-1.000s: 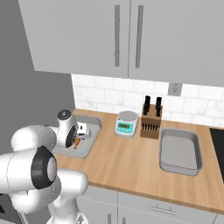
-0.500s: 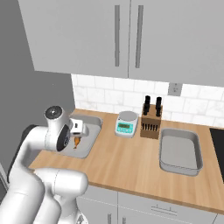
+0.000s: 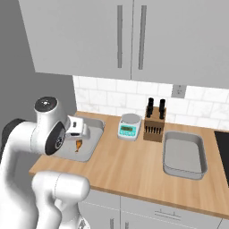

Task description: Place one squash and one chicken drumstick in each tupperware on the nearby counter, to pack two identical lunches.

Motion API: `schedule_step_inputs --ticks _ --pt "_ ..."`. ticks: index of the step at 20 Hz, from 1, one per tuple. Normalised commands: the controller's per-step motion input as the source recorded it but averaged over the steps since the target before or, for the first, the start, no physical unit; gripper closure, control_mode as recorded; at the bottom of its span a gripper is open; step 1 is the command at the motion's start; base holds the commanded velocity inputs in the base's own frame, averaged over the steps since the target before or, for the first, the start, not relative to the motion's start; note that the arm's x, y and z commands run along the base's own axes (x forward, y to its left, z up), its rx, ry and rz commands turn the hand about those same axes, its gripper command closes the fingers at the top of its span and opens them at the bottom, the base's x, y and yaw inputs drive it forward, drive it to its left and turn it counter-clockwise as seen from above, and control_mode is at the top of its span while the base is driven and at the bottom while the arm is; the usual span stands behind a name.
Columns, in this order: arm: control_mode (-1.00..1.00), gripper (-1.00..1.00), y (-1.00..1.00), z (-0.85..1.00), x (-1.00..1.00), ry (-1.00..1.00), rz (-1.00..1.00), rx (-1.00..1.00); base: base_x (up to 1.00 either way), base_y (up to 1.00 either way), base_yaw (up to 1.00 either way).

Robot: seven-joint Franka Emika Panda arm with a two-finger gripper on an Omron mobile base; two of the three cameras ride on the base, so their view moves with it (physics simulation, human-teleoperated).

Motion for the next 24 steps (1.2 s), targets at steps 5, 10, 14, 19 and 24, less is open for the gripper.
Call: schedule_step_inputs --ticks 5,10,14,19,24 --pt "-1.00 -1.00 -0.03 0.20 -1.00 0.00 -0.02 -0.01 0.00 0.00 0.00" --pt "-1.00 -1.00 0.00 -0.03 -0.96 0.00 0.00 -0.03 0.00 0.00 0.00" --pt "1.00 -1.00 0.00 -0.04 -0.20 0.00 0.00 0.00 -0.72 -0.03 0.00" --pt "1.00 -1.00 0.00 0.00 0.00 0.00 0.00 0.00 -1.00 -0.02 0.00" --pt "1.00 -1.00 0.00 0.00 0.00 0.00 0.00 0.00 -0.94 0.52 0.06"
